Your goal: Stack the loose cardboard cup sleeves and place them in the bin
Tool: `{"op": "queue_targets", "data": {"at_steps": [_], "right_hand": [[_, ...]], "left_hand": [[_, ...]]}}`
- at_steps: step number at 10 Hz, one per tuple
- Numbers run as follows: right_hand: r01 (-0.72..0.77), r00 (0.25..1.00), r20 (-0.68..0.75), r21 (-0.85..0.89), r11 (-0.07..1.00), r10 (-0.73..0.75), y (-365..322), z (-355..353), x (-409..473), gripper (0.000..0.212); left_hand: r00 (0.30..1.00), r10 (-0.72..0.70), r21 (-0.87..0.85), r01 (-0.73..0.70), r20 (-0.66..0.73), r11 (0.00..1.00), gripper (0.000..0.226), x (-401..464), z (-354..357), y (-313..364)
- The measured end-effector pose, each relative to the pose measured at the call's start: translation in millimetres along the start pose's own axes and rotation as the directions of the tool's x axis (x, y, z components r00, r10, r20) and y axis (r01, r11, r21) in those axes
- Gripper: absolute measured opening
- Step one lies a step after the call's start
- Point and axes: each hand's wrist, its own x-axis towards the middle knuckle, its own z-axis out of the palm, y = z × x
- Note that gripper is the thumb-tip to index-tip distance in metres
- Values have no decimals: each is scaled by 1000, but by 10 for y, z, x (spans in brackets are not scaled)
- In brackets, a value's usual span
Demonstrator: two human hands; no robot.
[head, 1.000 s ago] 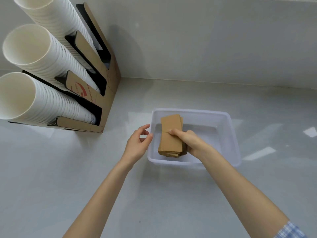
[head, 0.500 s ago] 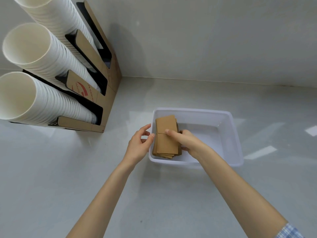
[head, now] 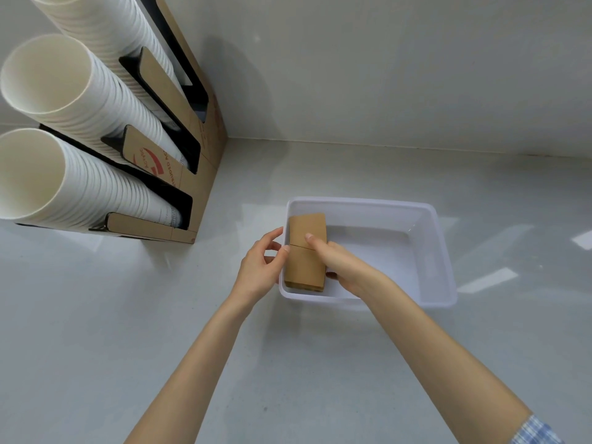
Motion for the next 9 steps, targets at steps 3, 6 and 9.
{"op": "queue_targets", "data": {"at_steps": [3, 6, 9], "right_hand": [[3, 999, -53, -71, 997, -7, 37, -11, -2, 69], [94, 996, 9, -140, 986, -94, 49, -183, -238, 55], [147, 985, -5, -499, 854, -173, 25, -427, -715, 79]], "left_hand": [[1000, -12, 13, 12, 2, 1000, 42, -6, 9, 7], [999, -17, 154, 11, 33, 988, 45, 15, -23, 145], [999, 21, 486, -32, 27, 874, 65, 10, 71, 375]]}}
